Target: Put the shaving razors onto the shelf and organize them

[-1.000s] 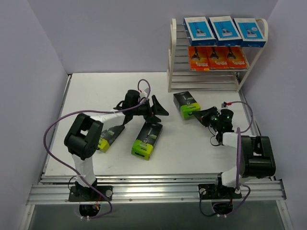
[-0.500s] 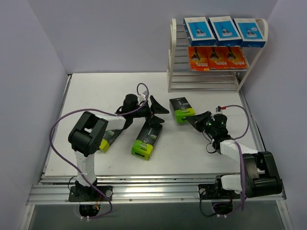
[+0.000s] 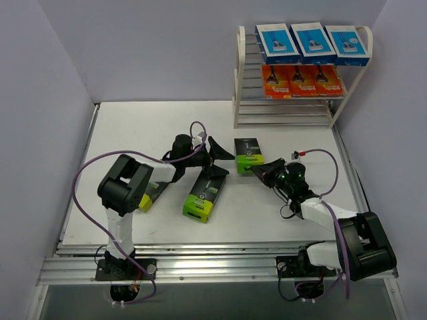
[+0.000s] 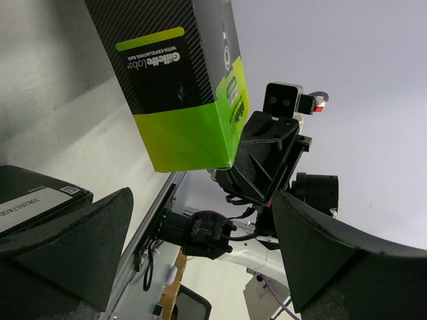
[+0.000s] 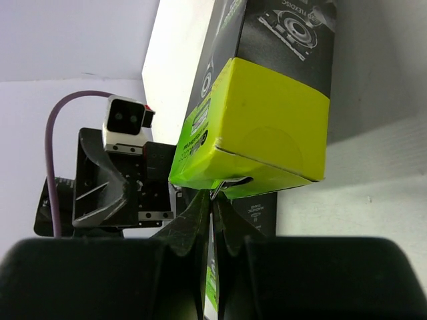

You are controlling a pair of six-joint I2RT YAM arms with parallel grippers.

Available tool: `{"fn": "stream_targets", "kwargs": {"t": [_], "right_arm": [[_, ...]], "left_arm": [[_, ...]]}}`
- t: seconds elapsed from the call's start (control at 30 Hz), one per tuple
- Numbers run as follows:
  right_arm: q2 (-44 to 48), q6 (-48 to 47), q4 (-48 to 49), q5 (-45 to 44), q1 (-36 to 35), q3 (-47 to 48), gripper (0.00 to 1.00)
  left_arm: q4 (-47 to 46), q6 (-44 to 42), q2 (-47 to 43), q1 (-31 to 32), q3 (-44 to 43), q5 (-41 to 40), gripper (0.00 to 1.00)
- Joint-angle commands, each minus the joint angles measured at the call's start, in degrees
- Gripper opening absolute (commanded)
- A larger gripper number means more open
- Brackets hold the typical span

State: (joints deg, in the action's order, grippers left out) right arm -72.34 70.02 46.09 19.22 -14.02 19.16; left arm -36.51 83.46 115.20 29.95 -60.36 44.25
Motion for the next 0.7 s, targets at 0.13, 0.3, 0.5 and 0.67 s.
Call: {"fn": "stream_targets", "kwargs": {"t": [0.13,0.3,0.5,0.67], "right_arm": [[4.0,2.1,4.8,-3.1,-2.7,2.1,0.00],[6.0,1.8,3.1,-4.8,-5.2,1.8,0.00],[5.8,3.1,5.5,-5.9,-7.3,0.5,0.00],[5.4,3.5,6.5,-7.5,-9.9,-0.2,0.00]], "left_arm": [[2.2,-0.4,1.4,0.4,-1.0,0.6,0.94],[2.1,-0.4,2.6,0.4,-1.2,0.9,0.94],[2.4,-0.3,2.8,0.4,-1.1,0.7,0.94],[2.4,0.1,3.1,0.5,-0.8,0.8,0.94]]}}
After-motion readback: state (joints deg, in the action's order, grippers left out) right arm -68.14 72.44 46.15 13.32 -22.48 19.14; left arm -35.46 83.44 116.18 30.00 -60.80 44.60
